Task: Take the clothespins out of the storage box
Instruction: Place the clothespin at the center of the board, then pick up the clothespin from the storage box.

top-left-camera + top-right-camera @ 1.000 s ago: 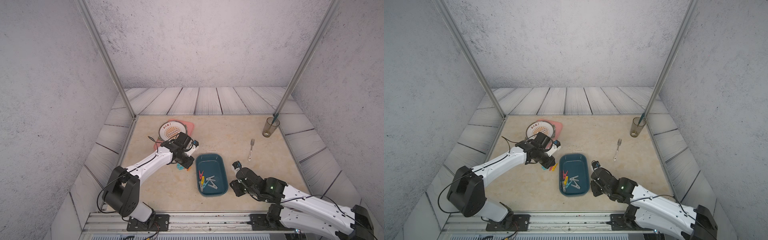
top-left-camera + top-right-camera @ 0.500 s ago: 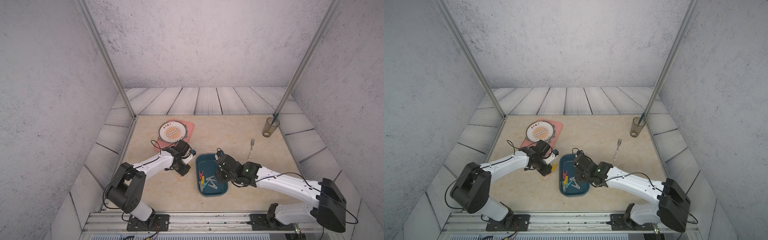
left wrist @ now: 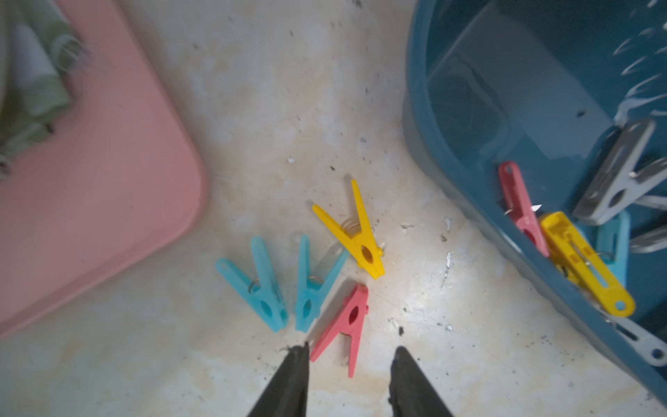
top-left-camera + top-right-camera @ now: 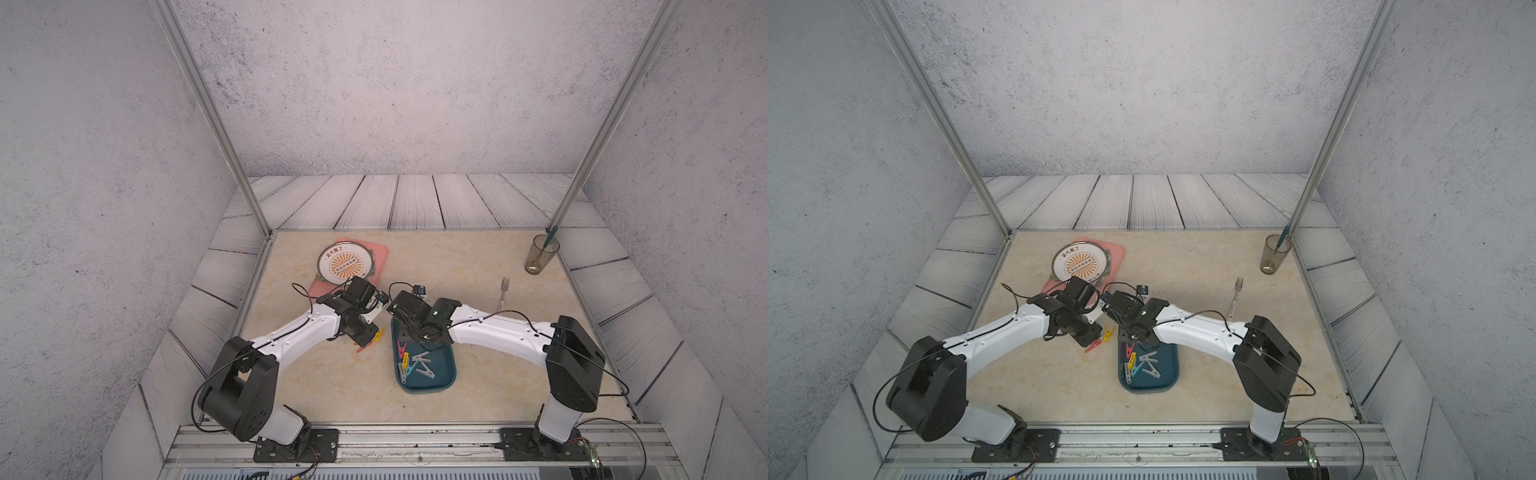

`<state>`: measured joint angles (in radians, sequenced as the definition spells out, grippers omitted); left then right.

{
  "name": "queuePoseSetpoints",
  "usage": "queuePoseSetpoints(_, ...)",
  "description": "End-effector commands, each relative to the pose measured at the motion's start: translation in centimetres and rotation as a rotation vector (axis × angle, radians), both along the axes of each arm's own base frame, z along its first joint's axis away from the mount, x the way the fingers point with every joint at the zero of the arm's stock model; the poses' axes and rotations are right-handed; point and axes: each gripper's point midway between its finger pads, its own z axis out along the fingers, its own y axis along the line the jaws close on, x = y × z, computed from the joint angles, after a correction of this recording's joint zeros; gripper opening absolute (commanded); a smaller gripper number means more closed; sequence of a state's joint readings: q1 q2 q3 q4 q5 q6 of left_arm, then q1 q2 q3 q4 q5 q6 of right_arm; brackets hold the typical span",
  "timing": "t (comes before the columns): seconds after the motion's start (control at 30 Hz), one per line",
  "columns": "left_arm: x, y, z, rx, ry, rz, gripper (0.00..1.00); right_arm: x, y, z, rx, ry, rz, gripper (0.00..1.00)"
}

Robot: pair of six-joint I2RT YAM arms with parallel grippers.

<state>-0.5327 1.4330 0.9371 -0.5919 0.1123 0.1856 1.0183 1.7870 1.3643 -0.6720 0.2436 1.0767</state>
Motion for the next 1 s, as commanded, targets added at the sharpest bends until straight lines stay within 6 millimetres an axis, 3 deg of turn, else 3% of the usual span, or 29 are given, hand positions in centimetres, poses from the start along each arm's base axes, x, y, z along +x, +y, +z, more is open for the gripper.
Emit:
queuePoseSetpoints(0.0, 0.6, 0.3, 2.2, -0.078, -0.048, 0.009, 0.44, -0.7, -1.0, -2.5, -0.069, 0.084, -0.125, 0.45)
queuePoseSetpoints(0.17, 1.6, 1.4, 4.7, -0.156, -0.123, 0.056, 0.44, -0.3, -1.3, -3.4, -0.052, 0.071, -0.224, 0.43)
queuePoseSetpoints(0.3, 2.0, 2.9, 5.8, -0.173, -0.16, 0.102, 0.44, -0.2, -0.4, -4.8, -0.035, 0.094, -0.23, 0.39)
queuePoseSetpoints(0.63, 2.2, 5.9, 5.4, -0.199, -0.169, 0.205, 0.44, -0.4, 0.1, -7.7, -0.049, 0.133, -0.258, 0.37)
queuePoseSetpoints(0.97, 2.1, 7.0, 5.6, -0.204, -0.187, 0.236, 0.44, -0.2, -0.1, -9.6, -0.07, 0.117, -0.276, 0.24)
